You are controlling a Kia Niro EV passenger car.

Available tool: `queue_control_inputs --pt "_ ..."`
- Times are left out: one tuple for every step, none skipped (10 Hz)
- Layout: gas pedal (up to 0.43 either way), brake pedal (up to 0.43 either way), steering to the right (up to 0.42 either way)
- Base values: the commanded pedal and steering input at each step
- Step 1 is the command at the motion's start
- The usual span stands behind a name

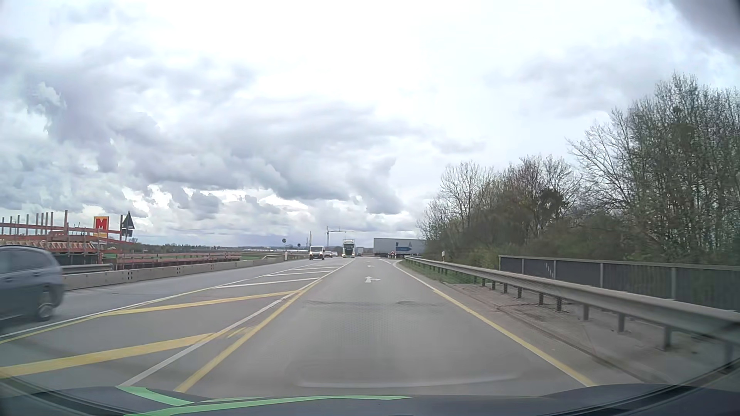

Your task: Follow the waypoints while adhering to traffic rules and regulations

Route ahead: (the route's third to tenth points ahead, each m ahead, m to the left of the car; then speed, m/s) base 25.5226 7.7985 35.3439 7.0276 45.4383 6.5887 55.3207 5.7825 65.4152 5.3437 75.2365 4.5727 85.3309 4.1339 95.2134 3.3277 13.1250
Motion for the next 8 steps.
queue_control_inputs --pt "0.079 0.000 -0.002" --pt "0.067 0.000 0.001" --pt "0.067 0.000 0.002" --pt "0.067 0.000 0.002" --pt "0.067 0.000 0.004" --pt "0.067 0.000 0.005" --pt "0.067 0.000 0.005" --pt "0.067 0.000 0.005"
